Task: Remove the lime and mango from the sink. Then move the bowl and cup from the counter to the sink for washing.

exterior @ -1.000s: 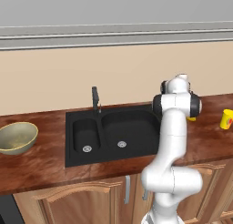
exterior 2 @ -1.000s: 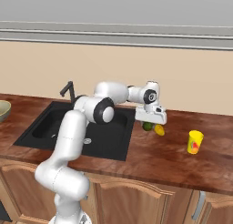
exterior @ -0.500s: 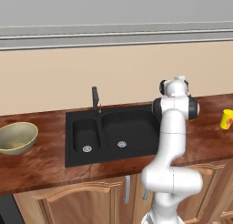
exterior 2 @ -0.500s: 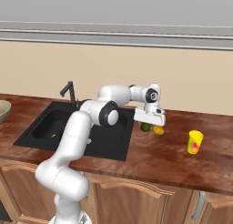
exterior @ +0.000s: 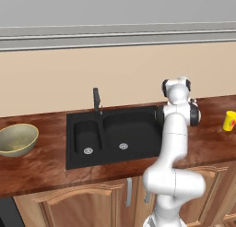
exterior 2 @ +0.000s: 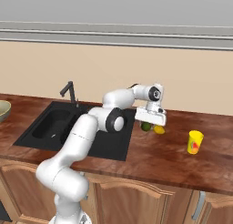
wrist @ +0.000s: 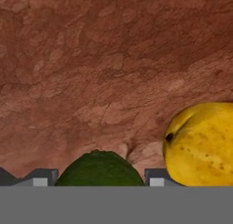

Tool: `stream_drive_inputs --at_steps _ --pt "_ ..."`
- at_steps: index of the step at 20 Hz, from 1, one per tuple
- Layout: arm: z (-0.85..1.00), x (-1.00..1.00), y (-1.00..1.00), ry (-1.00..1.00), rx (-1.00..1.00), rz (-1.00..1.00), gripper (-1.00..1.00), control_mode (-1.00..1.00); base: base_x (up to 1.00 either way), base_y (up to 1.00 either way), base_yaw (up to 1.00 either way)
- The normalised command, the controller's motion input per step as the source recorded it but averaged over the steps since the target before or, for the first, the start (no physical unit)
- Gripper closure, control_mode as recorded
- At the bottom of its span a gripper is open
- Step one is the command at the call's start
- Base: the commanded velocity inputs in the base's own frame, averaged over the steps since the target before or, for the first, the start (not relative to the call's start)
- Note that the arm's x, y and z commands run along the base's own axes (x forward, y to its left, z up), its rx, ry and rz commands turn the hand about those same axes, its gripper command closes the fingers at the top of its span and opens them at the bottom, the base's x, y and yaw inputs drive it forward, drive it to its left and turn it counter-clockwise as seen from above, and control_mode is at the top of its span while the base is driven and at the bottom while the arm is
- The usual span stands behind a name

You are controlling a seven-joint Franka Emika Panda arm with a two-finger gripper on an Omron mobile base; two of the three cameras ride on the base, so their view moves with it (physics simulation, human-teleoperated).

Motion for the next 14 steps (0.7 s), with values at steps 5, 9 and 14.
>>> stream_drive_inputs --at_steps 5,9,14 --pt "-0.03 -0.18 -0.10 0.00 0.02 0.00 -1.00 -1.00 0.00 0.00 0.00" --pt "-0.01 -0.27 -0.07 0.00 0.03 0.00 -1.00 -1.00 0.00 0.00 0.00" --pt "0.00 -0.36 0.00 -0.02 0.06 0.00 -1.00 -1.00 0.00 0.00 0.00"
